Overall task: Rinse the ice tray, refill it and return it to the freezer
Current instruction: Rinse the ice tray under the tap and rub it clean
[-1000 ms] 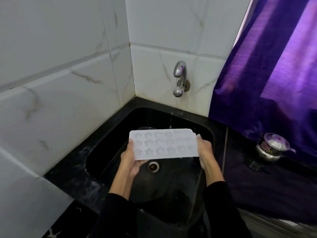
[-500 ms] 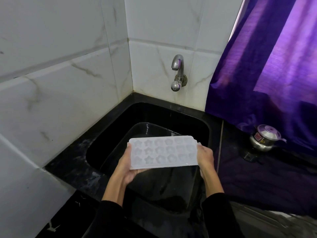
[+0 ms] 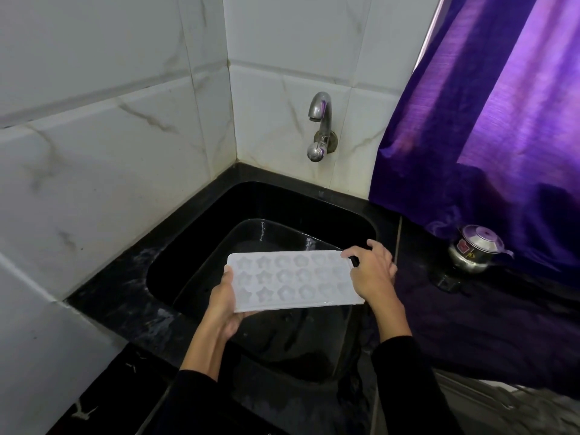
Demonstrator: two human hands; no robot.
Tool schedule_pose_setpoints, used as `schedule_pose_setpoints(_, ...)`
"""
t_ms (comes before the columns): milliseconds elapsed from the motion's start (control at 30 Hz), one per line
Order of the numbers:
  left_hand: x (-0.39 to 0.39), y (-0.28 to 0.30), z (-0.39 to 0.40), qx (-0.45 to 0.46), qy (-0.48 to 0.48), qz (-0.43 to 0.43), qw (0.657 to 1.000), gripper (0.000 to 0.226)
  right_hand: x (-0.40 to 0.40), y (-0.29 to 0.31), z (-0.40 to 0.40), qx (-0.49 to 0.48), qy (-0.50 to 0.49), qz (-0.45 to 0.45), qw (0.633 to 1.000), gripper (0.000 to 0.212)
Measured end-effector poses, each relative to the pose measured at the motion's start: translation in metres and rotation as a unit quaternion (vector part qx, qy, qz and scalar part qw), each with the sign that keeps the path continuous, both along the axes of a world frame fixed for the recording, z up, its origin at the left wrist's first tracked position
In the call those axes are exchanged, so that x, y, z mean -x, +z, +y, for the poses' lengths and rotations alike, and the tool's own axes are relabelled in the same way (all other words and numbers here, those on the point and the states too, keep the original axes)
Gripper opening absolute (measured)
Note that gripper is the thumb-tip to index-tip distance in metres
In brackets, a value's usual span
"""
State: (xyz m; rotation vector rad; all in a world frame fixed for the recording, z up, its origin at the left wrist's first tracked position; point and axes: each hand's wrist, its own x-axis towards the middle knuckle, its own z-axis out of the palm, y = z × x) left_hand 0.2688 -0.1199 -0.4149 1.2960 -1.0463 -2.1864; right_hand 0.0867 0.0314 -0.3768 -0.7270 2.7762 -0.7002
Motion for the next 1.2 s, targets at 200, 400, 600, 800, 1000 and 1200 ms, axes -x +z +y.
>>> schedule_pose_setpoints(200, 0.004, 0.002, 0.009, 0.007, 0.011, -0.003, 1.000, 0.048, -0.001, 0.000, -0.006, -0.082, 0.058, 0.017, 0.995, 0.068)
schedule_pose_setpoints(400, 0.005, 0.005, 0.016, 0.011, 0.023, -0.012, 1.000, 0.048, 0.000, -0.005, -0.005, -0.112, 0.076, 0.021, 0.991, 0.061)
schedule_pose_setpoints(600, 0.007, 0.004, 0.017, 0.016, 0.031, -0.017, 0.999, 0.049, 0.007, 0.002, -0.002, -0.133, 0.066, 0.007, 0.989, 0.076)
schedule_pose_setpoints(800, 0.011, 0.003, 0.024, 0.019, 0.033, -0.023, 0.999, 0.045, 0.009, -0.001, -0.004, -0.142, 0.081, 0.021, 0.986, 0.059)
schedule_pose_setpoints(1000, 0.009, -0.001, 0.027, 0.020, 0.041, -0.023, 0.999, 0.046, 0.012, -0.006, -0.002, -0.157, 0.077, 0.003, 0.985, 0.068)
schedule_pose_setpoints(1200, 0.009, 0.000, 0.029, 0.020, 0.047, -0.013, 0.999, 0.046, 0.009, -0.009, -0.009, -0.161, 0.086, 0.016, 0.983, 0.064)
